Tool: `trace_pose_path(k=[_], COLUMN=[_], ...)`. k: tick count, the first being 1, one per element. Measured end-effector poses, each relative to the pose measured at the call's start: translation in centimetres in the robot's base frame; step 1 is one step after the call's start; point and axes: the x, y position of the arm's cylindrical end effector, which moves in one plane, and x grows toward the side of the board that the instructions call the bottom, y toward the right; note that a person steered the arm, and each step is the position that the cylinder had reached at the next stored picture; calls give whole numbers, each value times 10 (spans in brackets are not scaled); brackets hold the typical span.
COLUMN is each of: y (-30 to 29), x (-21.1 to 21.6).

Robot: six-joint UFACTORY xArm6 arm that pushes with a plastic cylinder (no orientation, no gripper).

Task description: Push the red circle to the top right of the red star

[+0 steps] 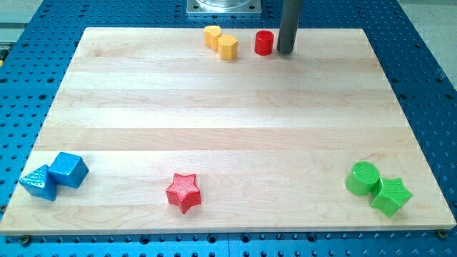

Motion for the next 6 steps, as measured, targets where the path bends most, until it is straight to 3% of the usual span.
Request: trace_pose_path(k=[1,3,4,5,6], y=[-21,-101,-119,-139,-124], x=[-23,116,83,181,185])
